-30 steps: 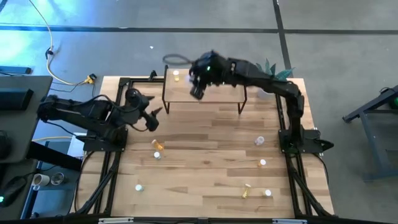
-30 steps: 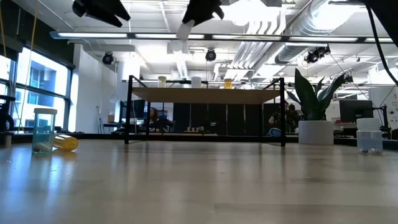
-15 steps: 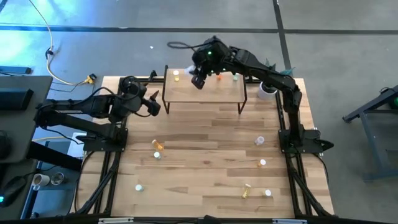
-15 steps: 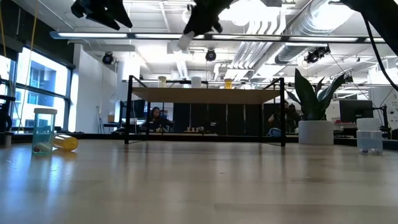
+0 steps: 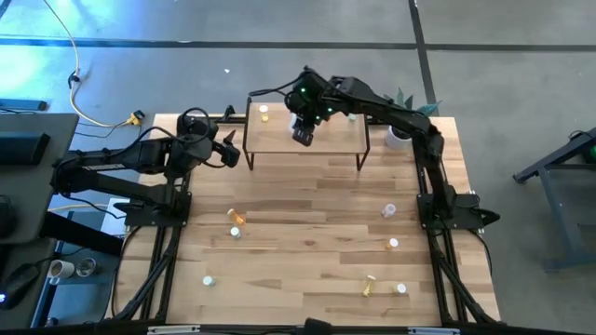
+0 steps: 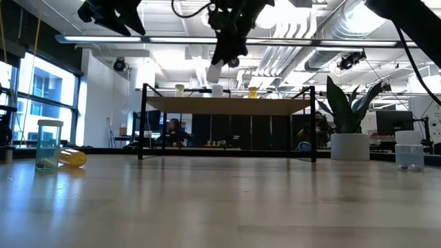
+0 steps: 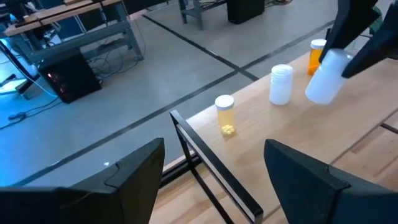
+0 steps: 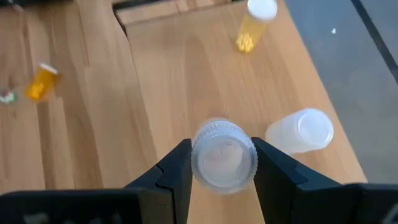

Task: Pick and place medicine bottles onto shelf by color
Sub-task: Put the bottom white medicine bottle on the shelf aligned with the other white medicine bottle

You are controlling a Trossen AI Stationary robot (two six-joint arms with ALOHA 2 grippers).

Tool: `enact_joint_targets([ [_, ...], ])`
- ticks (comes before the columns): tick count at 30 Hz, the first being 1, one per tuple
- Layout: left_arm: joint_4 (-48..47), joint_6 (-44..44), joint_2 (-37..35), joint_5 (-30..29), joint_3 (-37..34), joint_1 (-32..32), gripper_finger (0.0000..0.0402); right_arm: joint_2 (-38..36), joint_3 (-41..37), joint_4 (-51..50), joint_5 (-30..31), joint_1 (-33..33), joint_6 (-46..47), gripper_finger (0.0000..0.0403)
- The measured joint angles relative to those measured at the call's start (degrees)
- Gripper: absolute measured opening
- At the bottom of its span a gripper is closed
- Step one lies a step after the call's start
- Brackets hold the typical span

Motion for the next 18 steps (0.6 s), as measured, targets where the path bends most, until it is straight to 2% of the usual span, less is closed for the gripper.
enact_joint_targets([
  [18,0.0,0.4,0.0,1.5,0.0,0.2,0.0266,2.4,0.0,-1.9,-0.1,-0.8,-7.5,0.0122],
])
